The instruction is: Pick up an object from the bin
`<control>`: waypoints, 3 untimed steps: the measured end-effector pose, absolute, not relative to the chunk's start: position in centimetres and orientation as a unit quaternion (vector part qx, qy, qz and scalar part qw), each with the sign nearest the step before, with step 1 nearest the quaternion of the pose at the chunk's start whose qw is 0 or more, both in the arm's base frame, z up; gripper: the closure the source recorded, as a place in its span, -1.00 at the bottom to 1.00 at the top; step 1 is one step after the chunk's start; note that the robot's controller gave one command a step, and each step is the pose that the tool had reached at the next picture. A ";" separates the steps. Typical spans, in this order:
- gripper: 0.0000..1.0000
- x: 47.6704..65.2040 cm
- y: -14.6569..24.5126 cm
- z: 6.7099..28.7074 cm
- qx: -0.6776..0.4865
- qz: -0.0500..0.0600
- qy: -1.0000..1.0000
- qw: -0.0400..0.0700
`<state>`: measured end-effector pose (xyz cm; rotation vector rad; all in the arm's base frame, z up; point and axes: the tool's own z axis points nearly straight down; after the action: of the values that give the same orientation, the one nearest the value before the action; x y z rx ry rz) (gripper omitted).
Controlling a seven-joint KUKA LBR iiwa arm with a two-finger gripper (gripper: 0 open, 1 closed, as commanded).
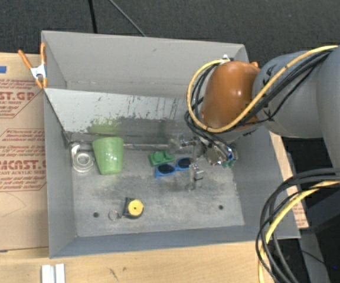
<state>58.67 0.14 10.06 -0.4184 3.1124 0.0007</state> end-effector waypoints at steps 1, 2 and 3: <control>1.00 58.7 0.2 10.3 -0.133 0.001 0.991 0.001; -1.00 58.7 0.2 10.3 -0.133 0.001 0.991 0.001; 1.00 58.7 0.2 10.3 -0.133 0.001 0.991 0.001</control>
Offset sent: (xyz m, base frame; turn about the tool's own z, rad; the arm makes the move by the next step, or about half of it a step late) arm 0.0000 0.0000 0.0000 0.0000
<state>58.69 0.20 10.31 -0.4171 3.1111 0.0024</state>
